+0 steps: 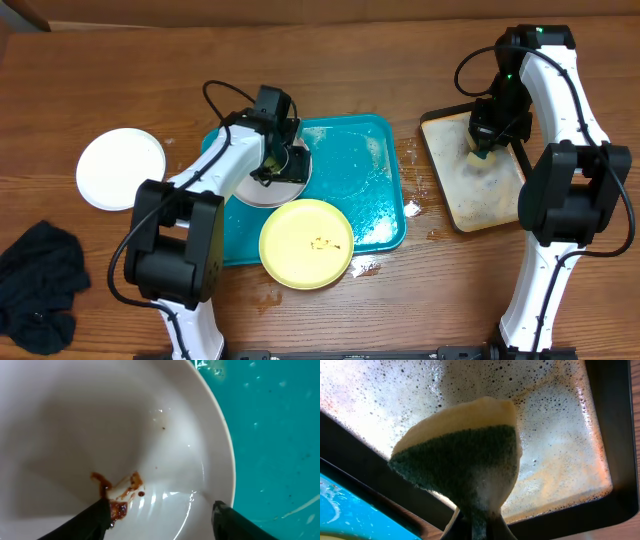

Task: Clean dirty plates on tray and stack at the side
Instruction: 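Slide the sauce-stained plate toward the tray center with the left gripper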

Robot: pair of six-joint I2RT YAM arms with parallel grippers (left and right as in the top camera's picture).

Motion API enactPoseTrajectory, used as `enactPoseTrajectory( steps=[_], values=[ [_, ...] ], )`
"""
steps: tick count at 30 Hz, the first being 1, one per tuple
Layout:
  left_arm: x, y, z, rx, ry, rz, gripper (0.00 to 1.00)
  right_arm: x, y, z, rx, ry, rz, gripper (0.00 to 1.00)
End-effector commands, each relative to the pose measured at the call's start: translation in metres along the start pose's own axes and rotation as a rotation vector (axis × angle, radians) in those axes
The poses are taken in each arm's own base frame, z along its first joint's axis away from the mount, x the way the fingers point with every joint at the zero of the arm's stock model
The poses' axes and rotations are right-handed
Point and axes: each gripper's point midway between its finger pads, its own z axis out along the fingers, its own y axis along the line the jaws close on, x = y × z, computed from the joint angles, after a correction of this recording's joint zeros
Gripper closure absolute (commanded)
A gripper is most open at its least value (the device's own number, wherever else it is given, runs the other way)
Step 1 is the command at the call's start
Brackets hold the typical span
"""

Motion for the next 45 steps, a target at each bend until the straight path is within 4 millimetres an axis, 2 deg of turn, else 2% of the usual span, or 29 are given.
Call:
enactPoseTrajectory(
  steps=[1,8,10,11,12,15,17,23,26,30,35,40,45],
  values=[
    [-0.014,0.001,-0.004,0.009,-0.013,-0.033,0.30,0.004,0.001,-0.013,-0.015,-0.028,-0.009,0.96],
    [-0.041,0.025,-0.033,-0.049,-0.067,-0.109,0.27,0.004,0.001,-0.013,-0.014,-0.026,-0.009,0.96],
    [-0.048,0.032,-0.045,-0.065,-0.082,-0.125,0.34,0.004,0.001,-0.013,-0.014,-0.025,-0.009,0.96],
    [-0.052,0.035,-0.052,-0.069,-0.088,-0.133,0.42,0.004,0.001,-0.013,-0.014,-0.026,-0.009,0.96],
    [-0.055,0.038,-0.059,-0.074,-0.089,-0.140,0.46,0.004,0.001,-0.013,-0.014,-0.026,-0.009,0.96],
    [-0.055,0.050,-0.075,-0.106,-0.076,-0.170,0.39,0.004,0.001,-0.013,-0.015,-0.026,-0.009,0.96],
    [-0.047,0.064,-0.079,-0.147,-0.049,-0.196,0.38,0.004,0.001,-0.013,-0.015,-0.027,-0.009,0.96],
    [-0.019,0.111,-0.076,-0.213,0.032,-0.291,0.38,0.003,0.001,-0.013,-0.016,-0.030,-0.009,0.96],
    [-0.012,0.127,-0.072,-0.208,0.040,-0.330,0.39,0.003,0.001,-0.013,-0.016,-0.030,-0.009,0.96],
    [-0.013,0.129,-0.062,-0.124,0.026,-0.290,0.41,0.003,0.001,-0.013,-0.015,-0.029,-0.009,0.96],
    [-0.012,0.128,-0.054,-0.115,0.023,-0.227,0.40,0.005,0.001,-0.013,-0.014,-0.024,-0.009,0.96],
    [-0.011,0.119,-0.046,-0.082,0.020,-0.198,0.39,0.006,0.000,-0.013,-0.012,-0.019,-0.008,0.96],
    [-0.003,0.117,-0.036,-0.078,0.036,-0.193,0.39,0.008,0.000,-0.013,-0.011,-0.012,-0.008,0.96]
  ],
)
